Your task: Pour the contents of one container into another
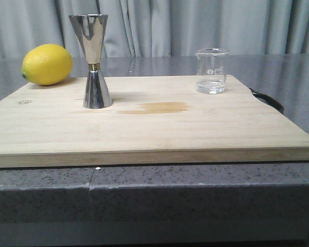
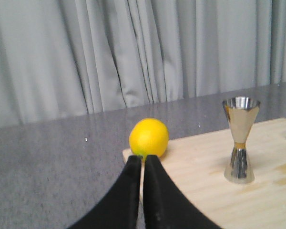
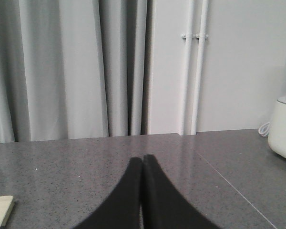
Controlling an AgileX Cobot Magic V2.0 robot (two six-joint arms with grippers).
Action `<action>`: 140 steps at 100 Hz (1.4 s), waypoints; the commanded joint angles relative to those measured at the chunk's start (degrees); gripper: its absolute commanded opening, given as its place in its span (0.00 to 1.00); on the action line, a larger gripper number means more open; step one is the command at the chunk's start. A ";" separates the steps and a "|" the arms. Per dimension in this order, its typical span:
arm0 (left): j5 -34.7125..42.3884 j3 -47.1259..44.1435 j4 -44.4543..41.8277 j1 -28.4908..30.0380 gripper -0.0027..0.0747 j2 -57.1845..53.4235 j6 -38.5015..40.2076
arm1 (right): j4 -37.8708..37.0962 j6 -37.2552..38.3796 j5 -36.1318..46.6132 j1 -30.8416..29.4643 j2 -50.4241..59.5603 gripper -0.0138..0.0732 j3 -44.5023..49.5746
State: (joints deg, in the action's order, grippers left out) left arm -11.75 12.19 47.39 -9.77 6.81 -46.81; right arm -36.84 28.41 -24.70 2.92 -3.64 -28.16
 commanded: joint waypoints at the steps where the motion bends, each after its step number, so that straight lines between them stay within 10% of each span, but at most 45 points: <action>1: 0.24 1.52 -29.42 0.06 0.01 0.54 32.73 | -1.03 -0.20 3.36 -0.29 -0.73 0.07 -1.46; 14: 1.49 0.11 -49.83 0.06 0.01 0.54 53.71 | -1.03 -0.20 3.36 -0.29 -0.73 0.07 -1.46; 48: 26.22 -14.38 -52.71 0.06 0.01 -3.76 53.98 | -1.03 -0.20 3.36 -0.29 -0.73 0.07 -1.46; 140: 19.41 -14.41 -52.70 5.00 0.01 -8.52 54.06 | -1.03 -0.20 3.36 -0.29 -0.73 0.07 -1.46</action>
State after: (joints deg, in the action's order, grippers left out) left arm 3.83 -0.22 -5.50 -5.50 -0.23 6.70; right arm -36.84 28.41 -24.80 2.92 -3.64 -28.16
